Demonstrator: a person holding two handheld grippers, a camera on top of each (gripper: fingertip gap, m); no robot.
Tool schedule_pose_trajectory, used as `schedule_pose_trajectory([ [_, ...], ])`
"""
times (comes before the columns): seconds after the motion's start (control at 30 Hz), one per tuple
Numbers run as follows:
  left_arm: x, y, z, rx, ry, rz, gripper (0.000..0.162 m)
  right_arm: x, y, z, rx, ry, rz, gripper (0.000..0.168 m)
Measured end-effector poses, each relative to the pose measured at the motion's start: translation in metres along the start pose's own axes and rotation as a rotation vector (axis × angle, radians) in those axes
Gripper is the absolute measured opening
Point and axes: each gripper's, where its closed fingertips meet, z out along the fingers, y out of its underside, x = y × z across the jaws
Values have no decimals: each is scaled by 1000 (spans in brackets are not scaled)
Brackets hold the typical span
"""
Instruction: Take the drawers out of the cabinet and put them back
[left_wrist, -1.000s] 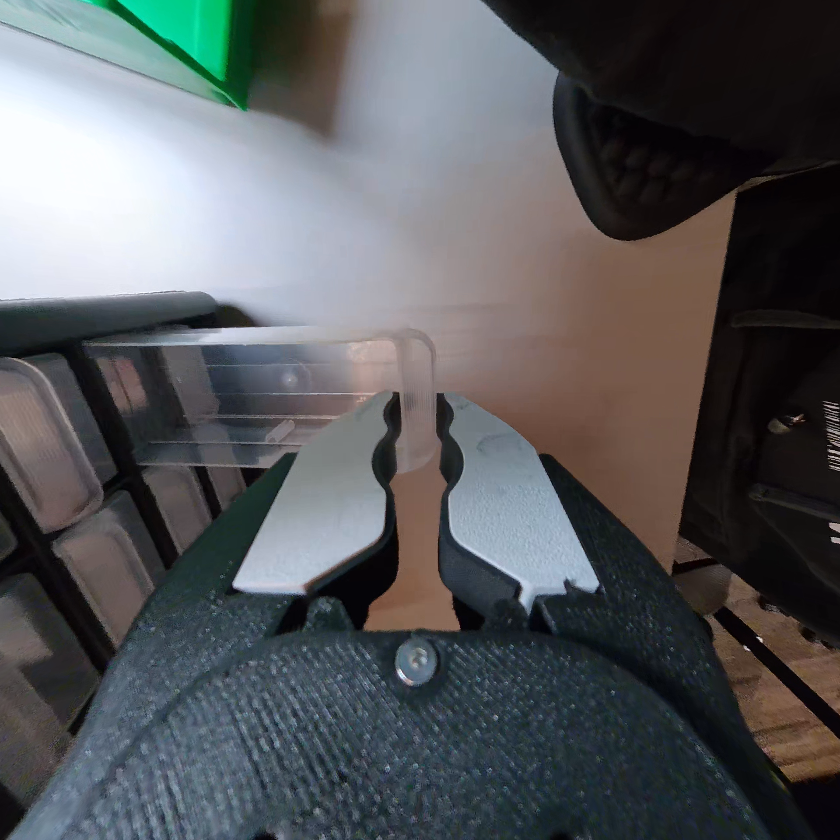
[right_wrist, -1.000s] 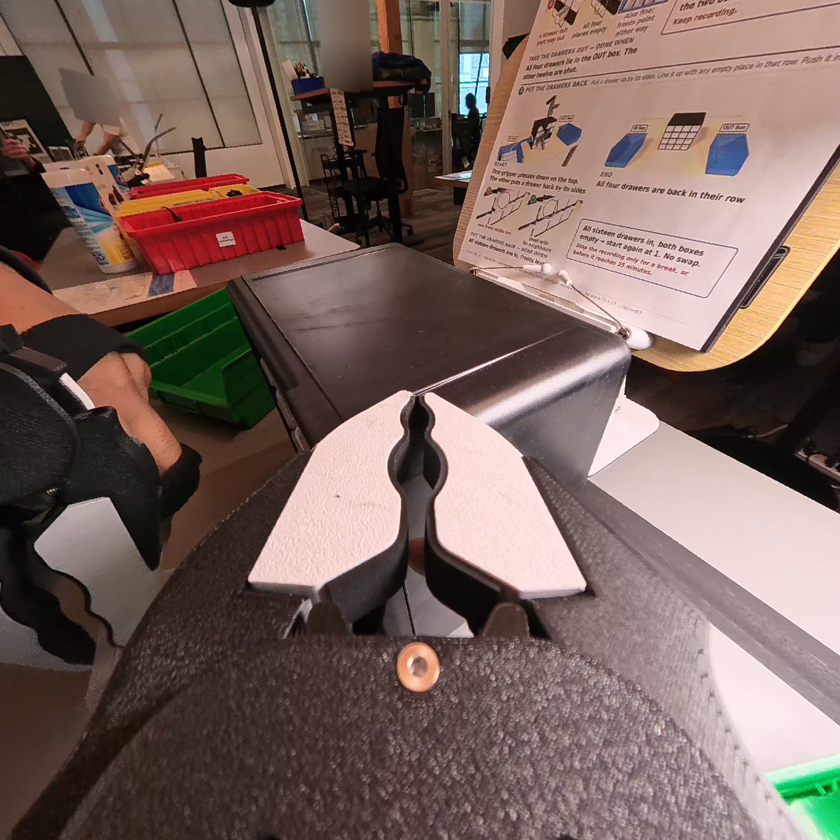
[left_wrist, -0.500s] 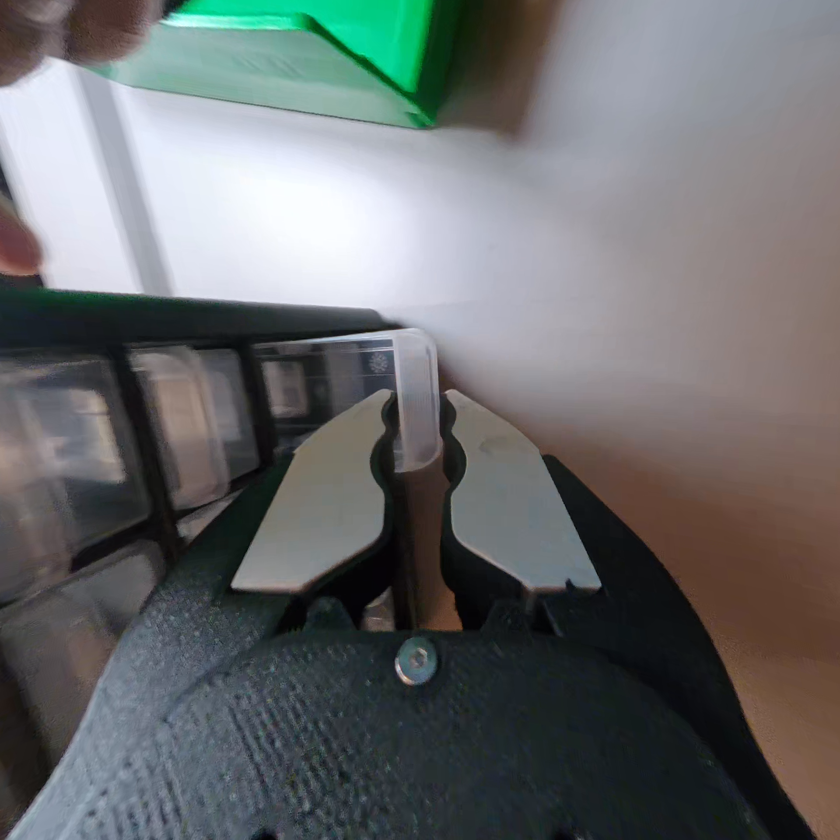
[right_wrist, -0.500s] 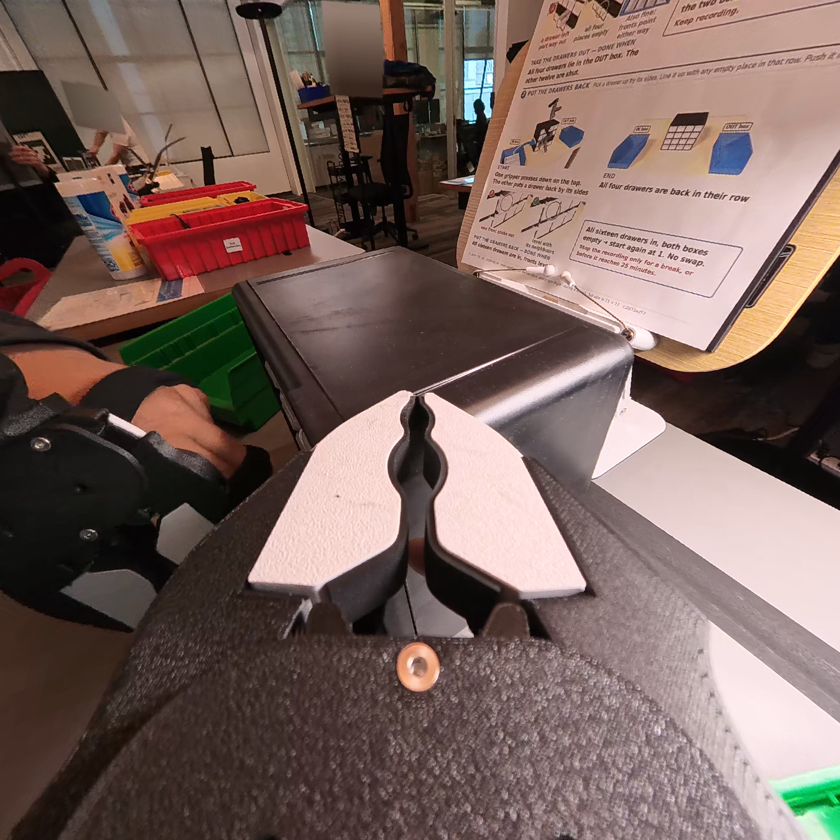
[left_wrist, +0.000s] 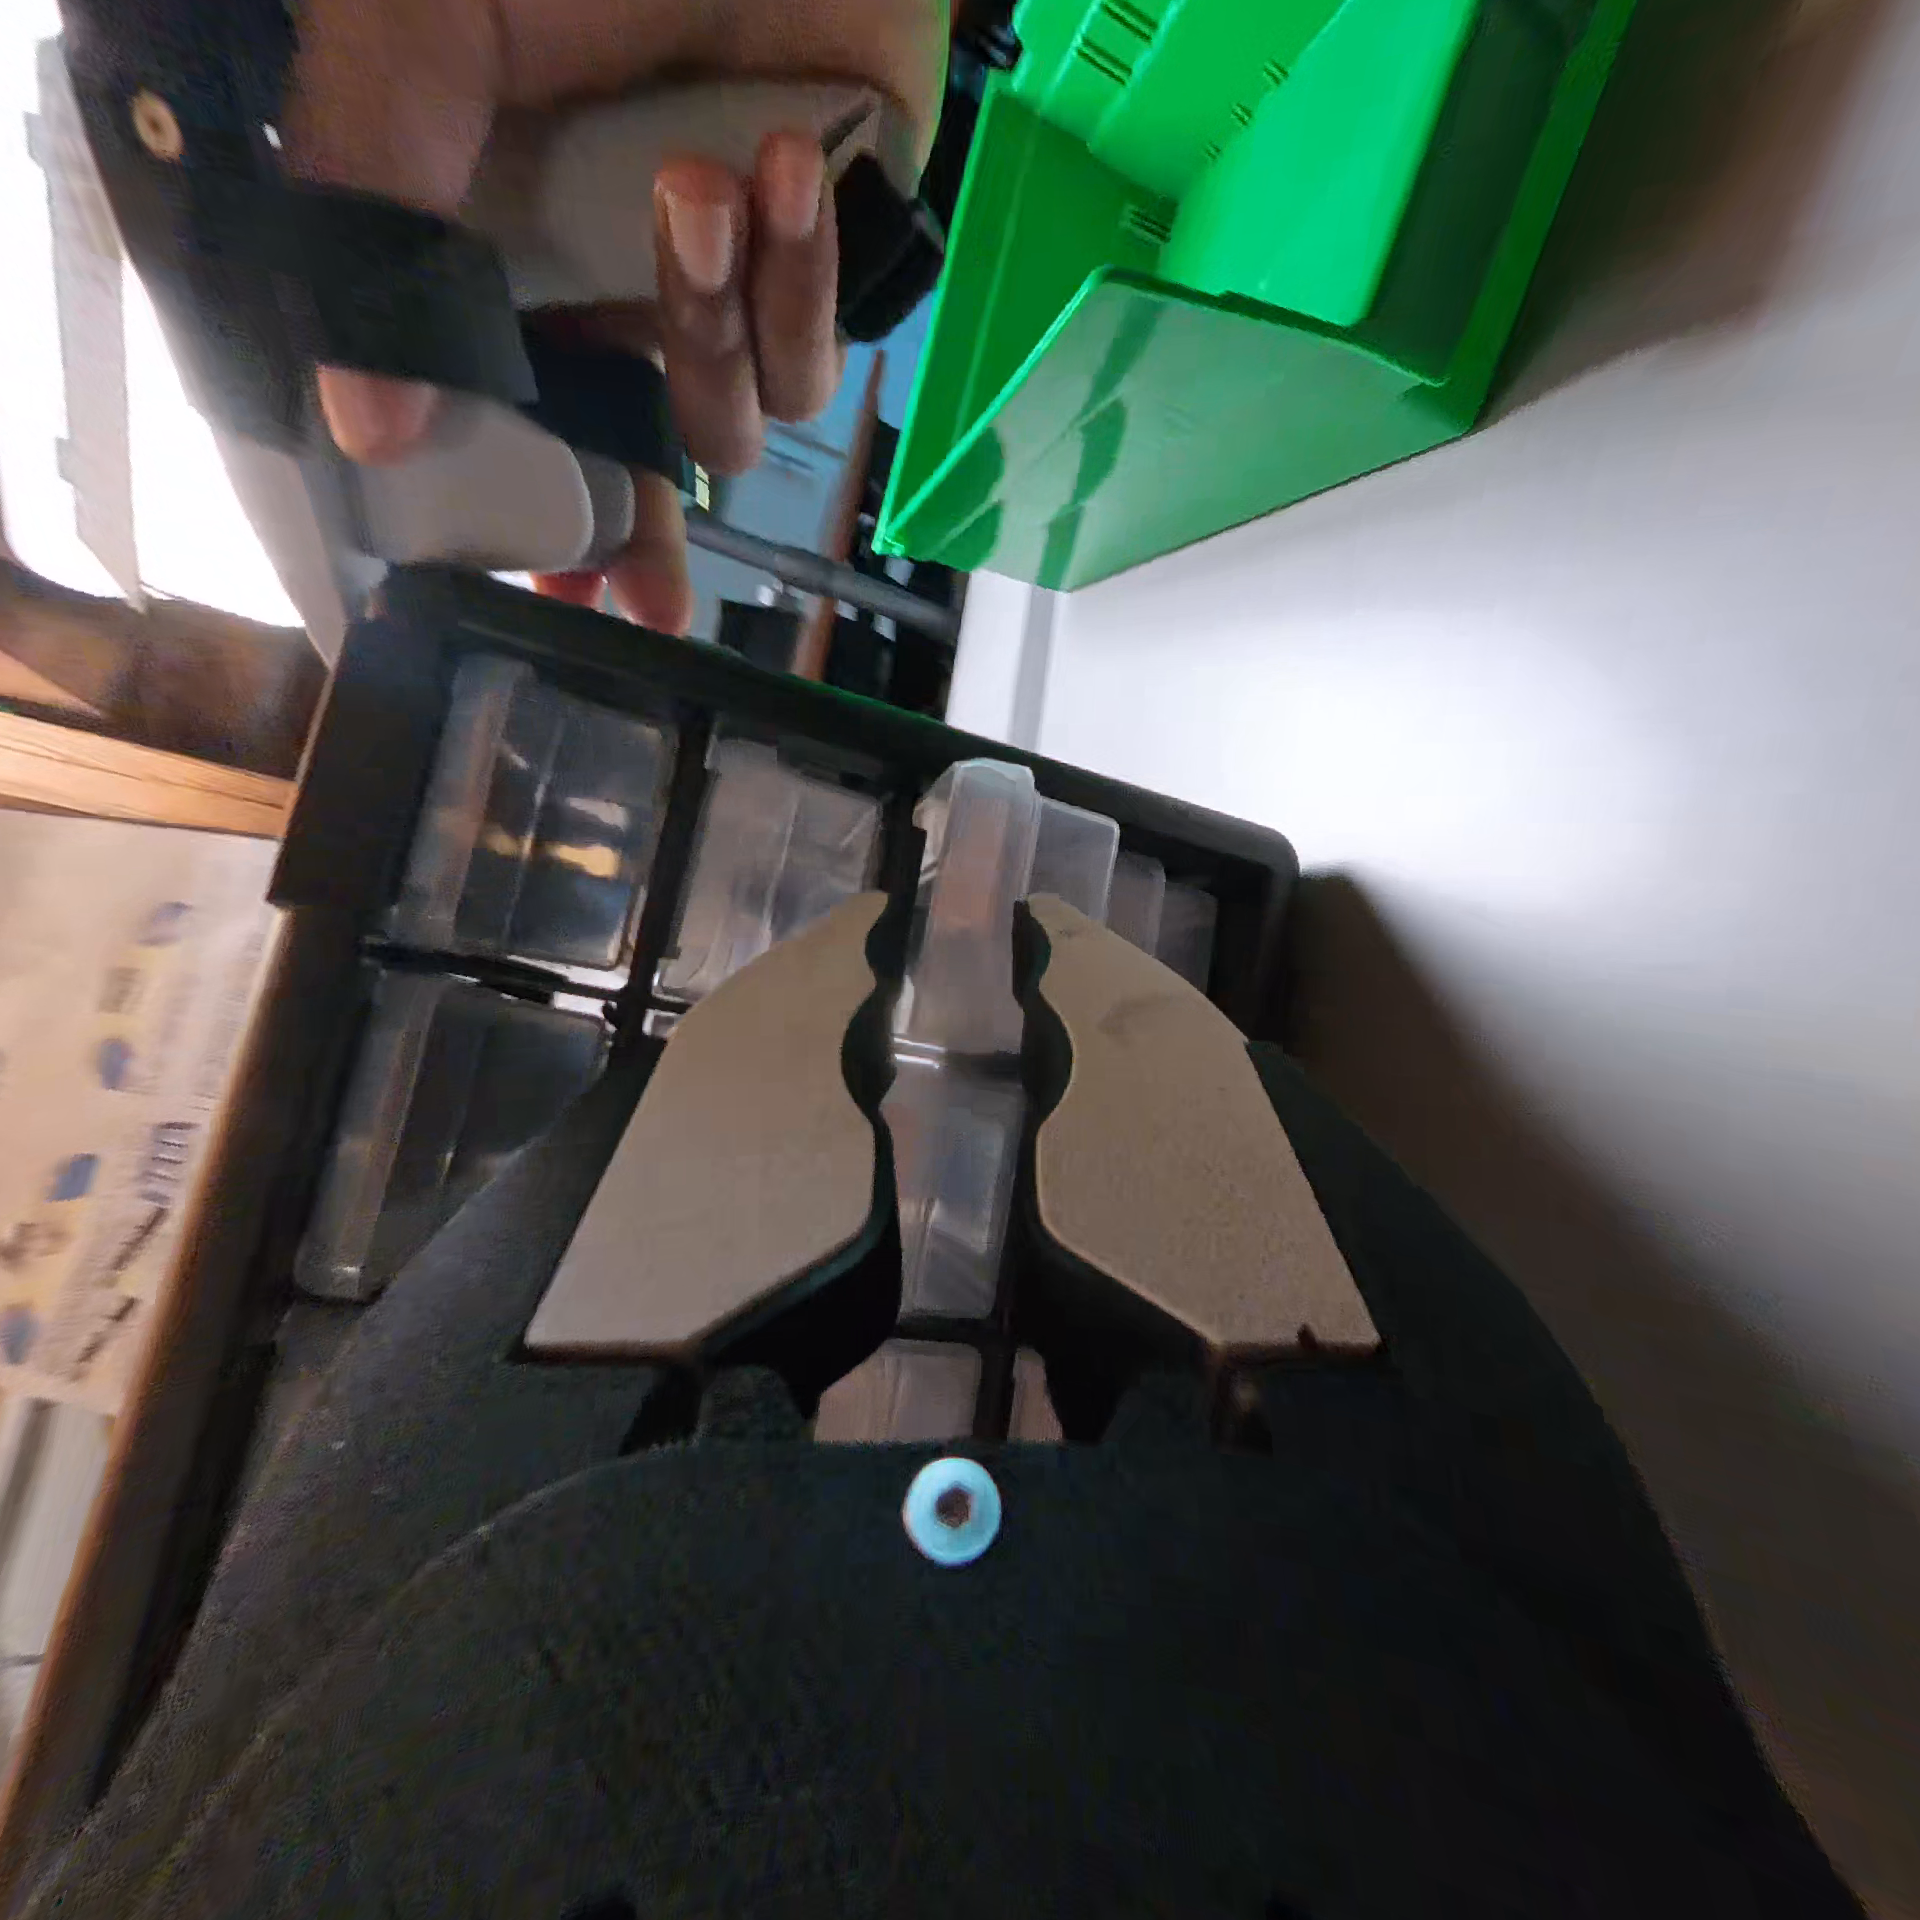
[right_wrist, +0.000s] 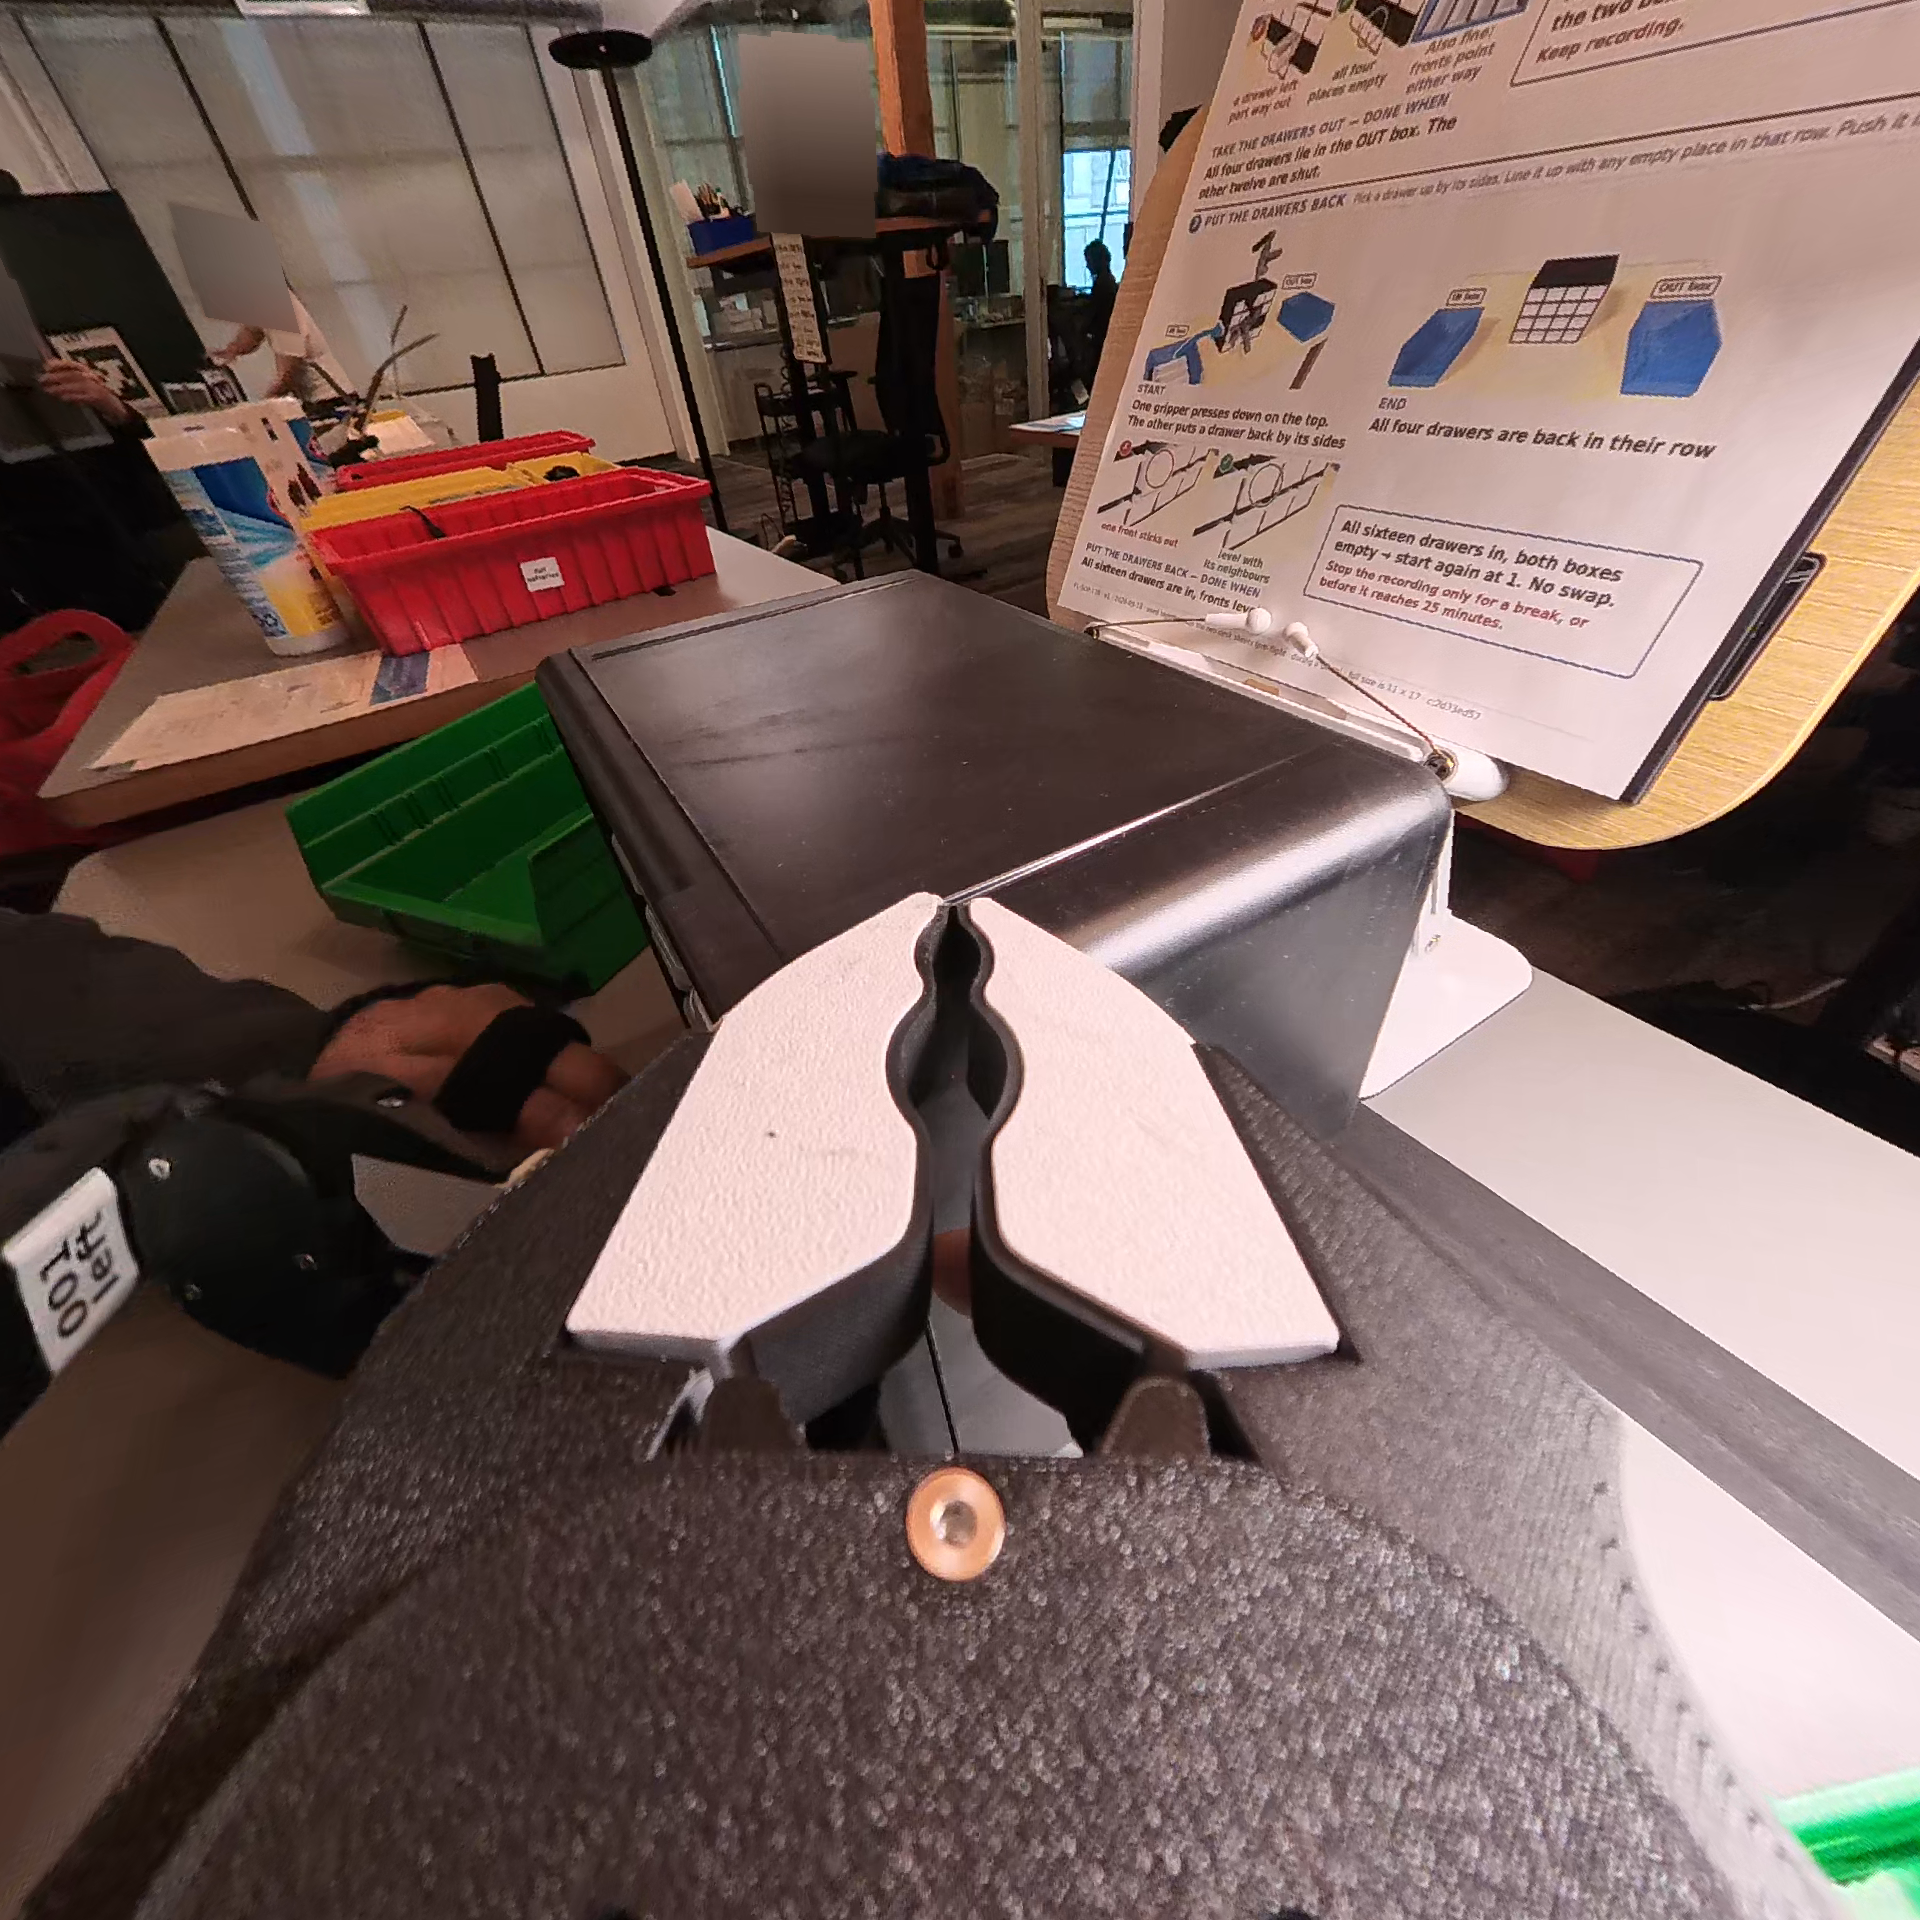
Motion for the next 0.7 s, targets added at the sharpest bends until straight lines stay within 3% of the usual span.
schedule_pose_trajectory([
  [0.13, 7, -1, 0, 51, -83, 78, 6, 0, 0, 0, 4, -2, 5, 1],
  [0.5, -1, 19, 25, -149, -100, 83, 6, 2, 0, 0, 10, 1, 9, 0],
  [0.7, -1, 19, 19, -154, -89, 42, 6, 2, 0, 0, 12, 1, 9, 0],
])
